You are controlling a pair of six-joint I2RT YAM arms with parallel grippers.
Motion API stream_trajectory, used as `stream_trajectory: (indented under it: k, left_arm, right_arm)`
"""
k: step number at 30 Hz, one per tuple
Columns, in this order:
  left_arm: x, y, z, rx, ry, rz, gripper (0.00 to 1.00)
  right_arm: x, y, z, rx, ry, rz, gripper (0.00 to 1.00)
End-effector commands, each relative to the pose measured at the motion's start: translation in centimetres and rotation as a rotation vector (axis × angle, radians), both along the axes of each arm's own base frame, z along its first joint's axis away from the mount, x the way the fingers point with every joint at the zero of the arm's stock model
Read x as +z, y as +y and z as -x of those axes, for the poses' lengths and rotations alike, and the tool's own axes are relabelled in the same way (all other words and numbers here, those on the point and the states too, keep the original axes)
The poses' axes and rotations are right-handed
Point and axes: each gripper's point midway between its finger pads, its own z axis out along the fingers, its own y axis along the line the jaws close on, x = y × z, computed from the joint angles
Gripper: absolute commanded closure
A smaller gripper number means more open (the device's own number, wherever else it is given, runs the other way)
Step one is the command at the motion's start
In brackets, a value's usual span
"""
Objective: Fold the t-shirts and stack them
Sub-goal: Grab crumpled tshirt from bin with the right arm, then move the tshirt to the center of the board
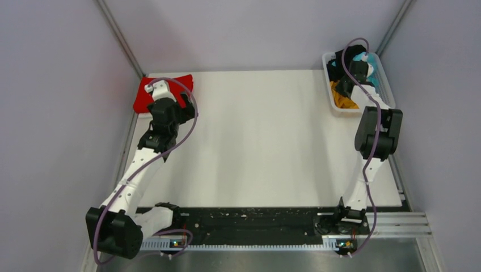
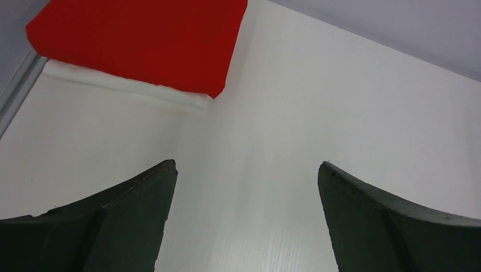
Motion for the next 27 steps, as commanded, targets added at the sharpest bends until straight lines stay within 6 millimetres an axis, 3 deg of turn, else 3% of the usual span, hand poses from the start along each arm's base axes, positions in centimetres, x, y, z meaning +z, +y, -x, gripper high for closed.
stream_trajectory:
  k: [1, 4, 6, 13, 19, 23, 27]
  left_arm:
    - [0.7, 0.5, 0.5, 0.020, -0.025, 0.004, 0.01]
    - [0.9, 0.6, 0.8, 0.026, -0.034, 0.004, 0.01]
    - [1.1, 0.7, 0.9, 0.028, -0.043, 0.005, 0.01]
    - [1.4, 0.6, 1.0, 0.024, -0.068, 0.016, 0.01]
    - [1.4, 0.7, 0.8, 0.035, -0.071, 0.014, 0.01]
    - [1.4, 0.6, 0.5, 0.032, -0.079, 0.021, 0.01]
    - [1.4, 0.5, 0.3, 0.030, -0.078, 0.024, 0.01]
  right_arm:
    - [4.6, -0.3, -2.0, 0.005, -0.162, 0.004, 1.00]
    - [9.2, -0.7, -1.1, -0.002, -0.233, 0.054, 1.00]
    - [13.3, -1.0, 0.0, -0.006, -0.294, 0.097, 1.00]
    - [29.2, -2.4, 5.1, -0.073, -0.556, 0.251, 1.00]
    - [41.4, -3.3, 9.9, -0.158, -0.770, 0.345, 1.00]
    - [47.9, -3.4, 12.9, -0.200, -0.907, 0.377, 1.00]
    - [53.2, -1.4, 14.9, -0.124, -1.048, 0.350, 1.00]
